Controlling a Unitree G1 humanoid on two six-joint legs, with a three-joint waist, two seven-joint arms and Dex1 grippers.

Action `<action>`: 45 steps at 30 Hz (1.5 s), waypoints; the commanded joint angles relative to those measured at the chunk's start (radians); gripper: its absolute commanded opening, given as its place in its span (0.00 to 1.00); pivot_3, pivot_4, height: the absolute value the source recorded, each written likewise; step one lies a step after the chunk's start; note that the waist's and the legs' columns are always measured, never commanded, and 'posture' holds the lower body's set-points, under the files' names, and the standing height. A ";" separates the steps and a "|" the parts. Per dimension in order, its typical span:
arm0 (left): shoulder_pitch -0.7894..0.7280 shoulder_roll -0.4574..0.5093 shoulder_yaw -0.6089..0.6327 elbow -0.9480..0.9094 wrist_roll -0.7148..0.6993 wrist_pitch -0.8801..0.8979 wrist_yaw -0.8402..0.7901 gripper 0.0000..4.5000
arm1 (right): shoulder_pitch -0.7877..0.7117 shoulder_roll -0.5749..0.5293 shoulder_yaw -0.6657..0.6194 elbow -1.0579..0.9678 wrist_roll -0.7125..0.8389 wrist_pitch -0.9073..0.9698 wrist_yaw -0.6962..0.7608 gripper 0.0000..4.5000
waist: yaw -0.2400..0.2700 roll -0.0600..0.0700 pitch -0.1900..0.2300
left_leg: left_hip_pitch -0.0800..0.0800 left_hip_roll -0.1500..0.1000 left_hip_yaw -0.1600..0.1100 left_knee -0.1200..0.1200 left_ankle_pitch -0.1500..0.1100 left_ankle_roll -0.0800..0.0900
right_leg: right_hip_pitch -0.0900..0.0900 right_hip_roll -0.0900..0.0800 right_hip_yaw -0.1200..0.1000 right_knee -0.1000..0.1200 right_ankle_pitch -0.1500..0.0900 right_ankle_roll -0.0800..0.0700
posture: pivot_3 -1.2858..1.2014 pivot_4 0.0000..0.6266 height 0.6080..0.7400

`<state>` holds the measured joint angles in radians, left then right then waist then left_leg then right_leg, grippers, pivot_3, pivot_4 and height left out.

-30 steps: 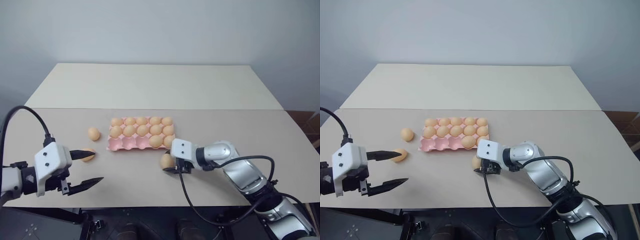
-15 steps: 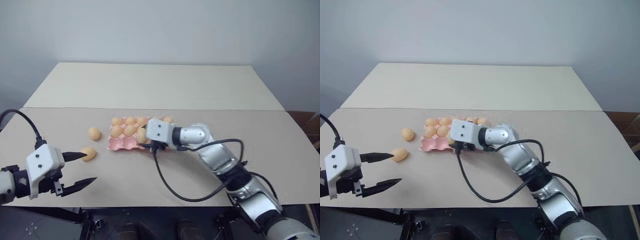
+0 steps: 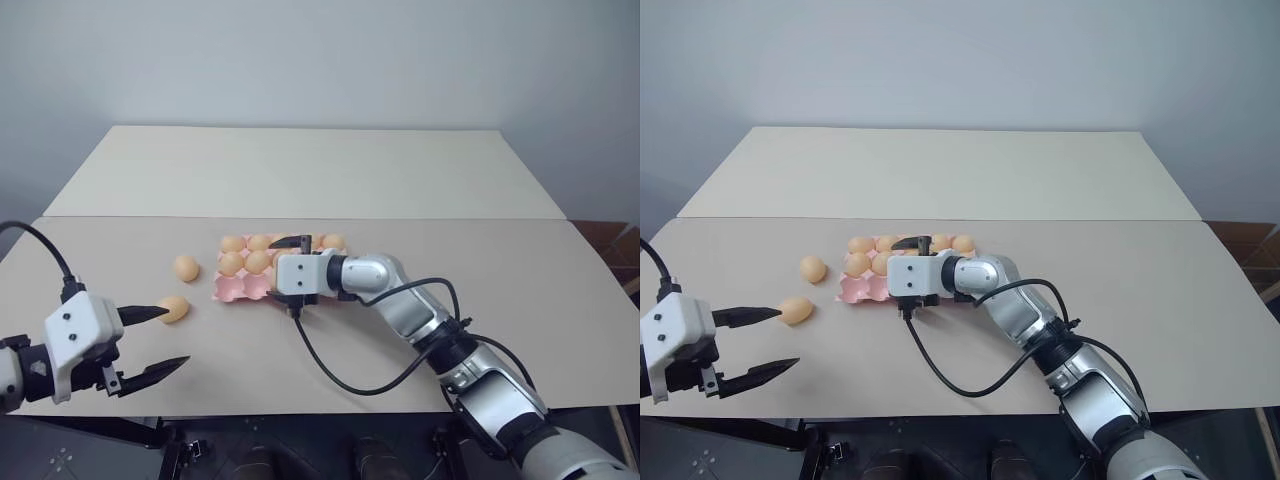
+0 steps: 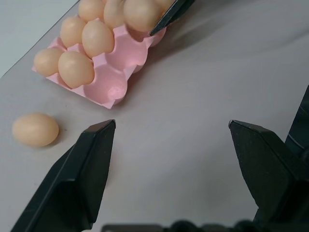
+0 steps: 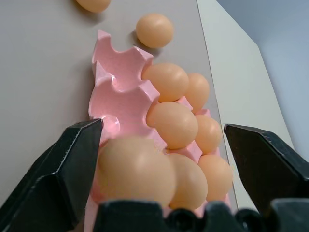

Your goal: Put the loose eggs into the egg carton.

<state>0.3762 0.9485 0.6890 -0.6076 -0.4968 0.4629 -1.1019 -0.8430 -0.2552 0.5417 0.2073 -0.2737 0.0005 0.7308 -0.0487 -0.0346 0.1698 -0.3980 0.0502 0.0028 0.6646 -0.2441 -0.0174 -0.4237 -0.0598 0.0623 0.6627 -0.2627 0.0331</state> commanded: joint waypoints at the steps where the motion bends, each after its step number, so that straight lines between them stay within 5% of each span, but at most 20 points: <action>1: 0.003 0.002 0.041 -0.024 -0.006 -0.001 0.001 0.90 | -0.008 -0.002 -0.021 -0.023 -0.004 -0.032 0.006 0.99 | 0.000 0.000 0.000 | 0.000 0.000 0.000 0.000 0.000 0.000 | 0.000 0.000 0.000 0.000 0.000 0.000 | 0.52 0.24 1.00; 9: -0.017 0.012 0.033 -0.009 -0.011 -0.007 -0.008 0.90 | 0.029 -0.029 -0.078 -0.149 0.053 0.026 0.052 0.99 | 0.001 0.000 0.000 | 0.000 0.000 0.000 0.000 0.000 0.000 | 0.000 0.000 0.000 0.000 0.000 0.000 | 0.52 0.24 1.00; 14: -0.041 0.002 0.029 0.007 -0.028 -0.016 -0.016 0.90 | 0.082 -0.095 -0.171 -0.351 0.220 0.239 0.188 0.99 | 0.005 0.000 0.000 | 0.000 0.000 0.000 0.000 0.000 0.000 | 0.000 0.000 0.000 0.000 0.000 0.000 | 0.52 0.24 1.00; 22: -0.023 -0.032 0.055 0.040 -0.042 -0.042 -0.039 0.90 | 0.285 -0.472 -0.379 -0.624 0.522 0.466 0.474 0.99 | 0.016 0.000 0.000 | 0.000 0.000 -0.001 0.000 0.000 0.000 | 0.002 -0.001 -0.002 -0.002 0.000 0.000 | 0.52 0.24 1.00; 27: 0.015 -0.049 0.076 0.044 -0.026 -0.062 -0.041 0.90 | 0.370 -0.615 -0.472 -0.651 0.612 0.493 0.532 0.99 | 0.000 0.000 0.000 | 0.002 0.000 0.000 0.000 0.000 0.000 | 0.003 0.000 0.000 -0.002 0.000 0.000 | 0.52 0.24 1.00; 34: 0.026 -0.075 0.066 0.058 0.016 -0.066 0.027 0.90 | 0.394 -0.640 -0.473 -0.672 0.631 0.520 0.482 0.99 | 0.006 0.000 0.000 | 0.002 0.000 0.000 0.000 0.000 0.000 | 0.003 0.000 0.001 -0.002 0.000 0.000 | 0.52 0.24 1.00; 45: -0.197 -0.077 -0.107 0.237 0.119 -0.028 0.245 0.90 | 0.357 -0.606 -0.413 -0.689 0.609 0.554 0.393 0.99 | 0.008 0.000 0.000 | 0.001 0.000 0.000 0.000 0.000 0.000 | 0.002 0.000 0.000 -0.002 0.000 0.000 | 0.52 0.24 1.00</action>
<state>0.1969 0.8666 0.5890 -0.3852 -0.3865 0.4557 -0.8724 -0.4671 -0.8669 0.1381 -0.4455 0.3360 0.5449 1.1391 -0.0409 -0.0349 0.1698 -0.3969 0.0499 0.0027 0.6643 -0.2444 -0.0172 -0.4217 -0.0597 0.0625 0.6606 -0.2628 0.0333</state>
